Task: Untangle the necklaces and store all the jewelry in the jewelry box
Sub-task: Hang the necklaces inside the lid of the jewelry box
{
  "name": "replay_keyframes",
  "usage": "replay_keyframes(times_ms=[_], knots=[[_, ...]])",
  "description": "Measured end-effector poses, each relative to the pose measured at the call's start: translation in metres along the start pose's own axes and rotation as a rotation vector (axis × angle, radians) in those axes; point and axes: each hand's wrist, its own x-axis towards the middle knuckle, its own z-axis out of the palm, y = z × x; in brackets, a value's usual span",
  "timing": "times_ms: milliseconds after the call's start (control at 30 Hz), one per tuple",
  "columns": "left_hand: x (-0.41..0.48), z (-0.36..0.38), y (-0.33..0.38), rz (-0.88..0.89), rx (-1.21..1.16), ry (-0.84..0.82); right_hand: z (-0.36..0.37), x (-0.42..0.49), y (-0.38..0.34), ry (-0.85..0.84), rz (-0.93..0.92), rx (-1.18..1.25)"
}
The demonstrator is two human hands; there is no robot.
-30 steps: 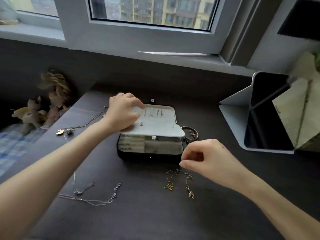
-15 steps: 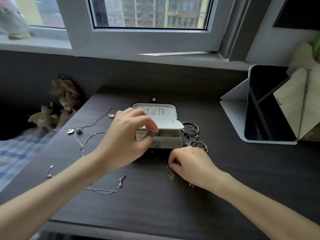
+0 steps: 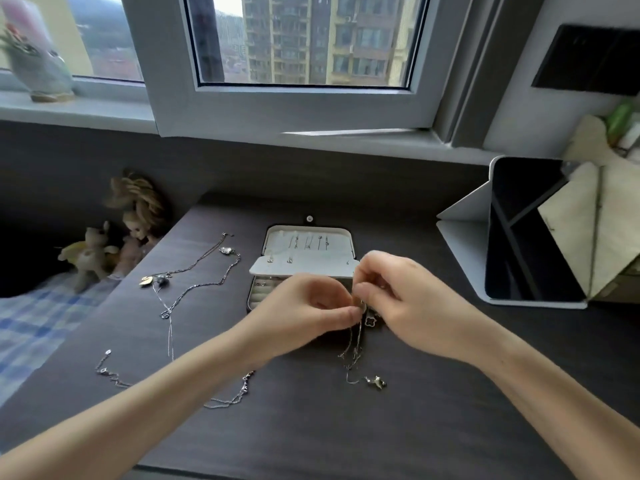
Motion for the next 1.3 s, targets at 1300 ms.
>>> replay_keyframes(times_ms=[1300], knots=[[0.093,-0.127,0.119,0.335,0.696,0.372,-0.066,0.143,-0.054,-0.021,0.037,0.686]])
